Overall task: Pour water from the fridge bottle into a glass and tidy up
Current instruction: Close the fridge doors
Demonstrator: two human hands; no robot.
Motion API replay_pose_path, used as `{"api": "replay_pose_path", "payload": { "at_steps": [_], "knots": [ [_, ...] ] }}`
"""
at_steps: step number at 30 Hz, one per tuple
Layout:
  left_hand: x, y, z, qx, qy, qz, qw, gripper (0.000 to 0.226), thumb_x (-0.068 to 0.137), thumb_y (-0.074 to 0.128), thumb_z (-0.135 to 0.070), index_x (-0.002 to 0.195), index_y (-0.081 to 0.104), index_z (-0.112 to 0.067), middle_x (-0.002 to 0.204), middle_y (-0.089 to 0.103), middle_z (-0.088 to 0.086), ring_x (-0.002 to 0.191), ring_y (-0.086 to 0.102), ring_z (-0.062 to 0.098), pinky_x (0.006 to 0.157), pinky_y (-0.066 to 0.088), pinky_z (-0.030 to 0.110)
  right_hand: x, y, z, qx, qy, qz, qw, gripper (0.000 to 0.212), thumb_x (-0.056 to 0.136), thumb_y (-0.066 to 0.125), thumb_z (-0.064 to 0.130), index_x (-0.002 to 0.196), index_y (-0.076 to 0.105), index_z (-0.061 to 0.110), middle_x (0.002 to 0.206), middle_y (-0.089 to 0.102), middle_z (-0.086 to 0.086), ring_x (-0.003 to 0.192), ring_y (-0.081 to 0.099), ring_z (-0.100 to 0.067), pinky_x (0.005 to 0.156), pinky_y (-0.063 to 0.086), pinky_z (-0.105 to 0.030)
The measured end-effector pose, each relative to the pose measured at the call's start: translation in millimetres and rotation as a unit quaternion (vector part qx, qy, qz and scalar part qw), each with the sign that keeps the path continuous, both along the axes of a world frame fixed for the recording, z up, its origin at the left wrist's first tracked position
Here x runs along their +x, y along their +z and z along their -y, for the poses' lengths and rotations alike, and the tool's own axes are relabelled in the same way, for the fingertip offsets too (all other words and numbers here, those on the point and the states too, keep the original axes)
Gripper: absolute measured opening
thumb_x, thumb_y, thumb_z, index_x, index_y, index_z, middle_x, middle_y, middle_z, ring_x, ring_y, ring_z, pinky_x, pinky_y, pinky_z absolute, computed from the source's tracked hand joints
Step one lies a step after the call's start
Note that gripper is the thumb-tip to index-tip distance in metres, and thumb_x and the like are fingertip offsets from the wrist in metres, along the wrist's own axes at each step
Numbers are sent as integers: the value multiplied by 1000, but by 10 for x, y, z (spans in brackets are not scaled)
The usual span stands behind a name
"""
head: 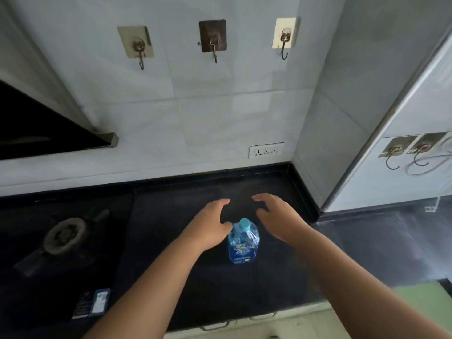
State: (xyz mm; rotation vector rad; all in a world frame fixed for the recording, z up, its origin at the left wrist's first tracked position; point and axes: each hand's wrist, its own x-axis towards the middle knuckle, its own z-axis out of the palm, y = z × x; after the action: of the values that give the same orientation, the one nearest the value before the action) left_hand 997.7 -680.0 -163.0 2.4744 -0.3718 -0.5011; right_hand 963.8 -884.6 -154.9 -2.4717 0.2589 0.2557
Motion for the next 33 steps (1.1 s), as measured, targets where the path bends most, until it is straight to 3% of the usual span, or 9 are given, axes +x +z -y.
{"api": "replay_pose_path", "payload": {
  "at_steps": [2,5,9,13,17,21,26,33],
  "knots": [
    [-4,190,-105,2,11,21,1000,57,101,61,-39,155,43,-34,161,43,-5,140,49,13,114,41,32,16,142,-87,9,3,29,1000,43,102,56,32,145,55,30,151,53,2,117,60,-17,92,42,-26],
    [-107,406,-369,10,66,50,997,53,102,54,-52,151,47,-36,157,47,-8,135,53,13,112,45,35,76,231,-280,-9,47,66,997,45,100,58,46,142,56,33,149,55,8,130,55,-19,107,45,-38],
    [-476,615,-745,43,165,60,983,54,104,45,-59,152,46,-34,160,43,-10,139,50,15,114,45,41,147,265,-544,-27,155,86,984,47,99,55,48,144,53,35,152,52,10,144,43,-20,117,38,-45],
    [-1033,766,-1063,72,292,71,951,56,104,42,-59,153,45,-32,160,43,-9,140,50,15,111,45,36,169,382,-881,-35,279,112,953,48,100,54,48,146,51,35,153,50,10,144,43,-20,118,36,-45],
    [-1793,843,-1235,48,447,68,891,54,103,45,-59,153,47,-35,156,48,-9,135,53,15,110,44,35,26,501,-1321,-28,412,146,899,44,100,57,46,143,57,34,154,50,10,142,47,-18,116,40,-42],
    [-2692,892,-1318,53,568,77,818,50,105,45,-54,152,49,-37,151,54,-9,121,56,10,96,37,25,-411,597,-1895,-15,538,167,826,44,102,54,46,145,56,35,158,45,13,140,45,-11,114,39,-37],
    [-3865,815,-1564,139,671,32,727,53,104,41,-61,151,47,-38,155,52,-7,134,55,19,114,43,42,-1241,660,-2623,-9,660,172,731,45,102,55,41,146,55,36,160,43,11,145,40,-15,119,36,-43],
    [-5178,646,-2004,184,761,-37,621,57,104,35,-62,153,44,-34,156,52,-4,136,55,25,108,48,47,-2315,547,-3686,-54,752,178,633,47,103,51,41,150,50,36,163,39,12,148,37,-16,122,31,-42]
  ]
}}
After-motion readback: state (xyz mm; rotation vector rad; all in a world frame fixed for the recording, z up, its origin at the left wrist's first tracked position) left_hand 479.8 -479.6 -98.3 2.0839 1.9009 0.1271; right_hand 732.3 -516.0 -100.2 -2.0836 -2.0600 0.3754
